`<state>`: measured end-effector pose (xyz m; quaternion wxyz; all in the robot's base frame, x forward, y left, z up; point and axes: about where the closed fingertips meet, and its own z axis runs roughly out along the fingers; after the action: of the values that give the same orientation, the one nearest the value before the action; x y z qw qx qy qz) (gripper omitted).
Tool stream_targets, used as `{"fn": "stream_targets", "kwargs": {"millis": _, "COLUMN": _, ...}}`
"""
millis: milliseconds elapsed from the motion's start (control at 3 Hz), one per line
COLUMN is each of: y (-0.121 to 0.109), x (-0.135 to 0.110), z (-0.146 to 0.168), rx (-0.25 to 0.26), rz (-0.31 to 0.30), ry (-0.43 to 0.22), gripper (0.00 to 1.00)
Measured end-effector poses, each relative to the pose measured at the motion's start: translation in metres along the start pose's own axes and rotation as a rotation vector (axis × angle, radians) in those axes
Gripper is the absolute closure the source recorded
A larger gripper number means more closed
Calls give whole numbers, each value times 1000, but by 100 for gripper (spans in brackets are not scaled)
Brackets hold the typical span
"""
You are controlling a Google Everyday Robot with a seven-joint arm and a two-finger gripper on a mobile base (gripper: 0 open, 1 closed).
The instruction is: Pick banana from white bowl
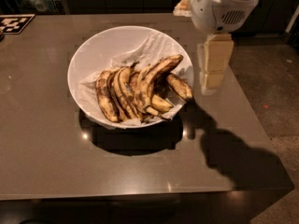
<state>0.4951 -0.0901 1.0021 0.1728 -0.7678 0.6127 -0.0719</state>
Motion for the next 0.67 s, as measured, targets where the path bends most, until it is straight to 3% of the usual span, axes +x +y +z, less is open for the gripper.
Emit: {"fn": "stream_targets", "kwargs": {"millis": 667, "y": -9, "x": -14, "z": 29, "rx": -44, "rz": -72, "ry": 25, "gripper": 0}}
